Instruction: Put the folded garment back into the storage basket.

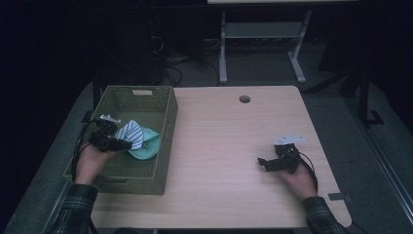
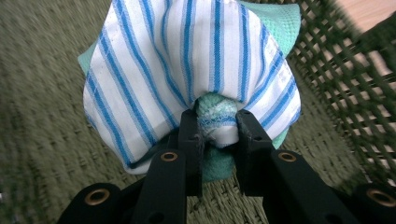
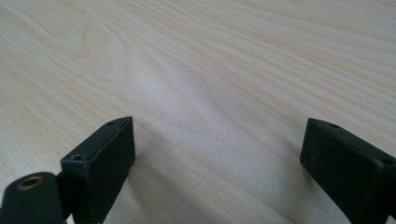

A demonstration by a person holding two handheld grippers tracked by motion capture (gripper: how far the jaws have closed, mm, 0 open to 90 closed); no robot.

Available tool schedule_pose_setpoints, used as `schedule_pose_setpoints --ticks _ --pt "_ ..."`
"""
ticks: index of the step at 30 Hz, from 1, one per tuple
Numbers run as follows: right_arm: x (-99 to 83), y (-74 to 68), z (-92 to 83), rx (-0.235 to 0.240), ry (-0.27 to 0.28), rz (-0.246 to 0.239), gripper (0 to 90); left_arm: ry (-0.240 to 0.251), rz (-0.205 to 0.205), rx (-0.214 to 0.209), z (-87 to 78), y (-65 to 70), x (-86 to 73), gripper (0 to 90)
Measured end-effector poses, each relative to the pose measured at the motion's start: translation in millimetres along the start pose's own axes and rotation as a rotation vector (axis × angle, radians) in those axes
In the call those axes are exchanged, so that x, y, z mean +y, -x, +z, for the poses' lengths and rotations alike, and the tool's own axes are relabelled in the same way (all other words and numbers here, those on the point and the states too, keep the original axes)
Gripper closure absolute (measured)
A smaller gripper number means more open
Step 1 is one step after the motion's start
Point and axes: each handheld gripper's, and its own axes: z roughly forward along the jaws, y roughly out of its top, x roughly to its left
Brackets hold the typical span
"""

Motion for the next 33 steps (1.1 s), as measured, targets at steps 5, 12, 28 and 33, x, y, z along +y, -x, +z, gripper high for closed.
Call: schedule_pose_setpoints --ticks 5,12,28,33 --pt "0.0 0.2 0.0 -0.002 0.001 0.0 9.7 -0.028 0.003 0.027 9.3 -0.3 -1.6 71.7" --pt "0.1 -0.2 0.1 -0.001 0.002 0.006 9.7 -0.024 -0.004 0.028 9.7 -2.6 -2.2 60.6" --pt "0.1 0.2 0.0 -0.004 0.001 0.003 9.7 0.09 0.012 0.017 -11.6 7.3 7.1 15.7" --pt "0.1 0.1 0.0 -0.003 0.001 0.005 9.7 0.127 0.032 0.0 -23.7 23.9 17.9 14.4"
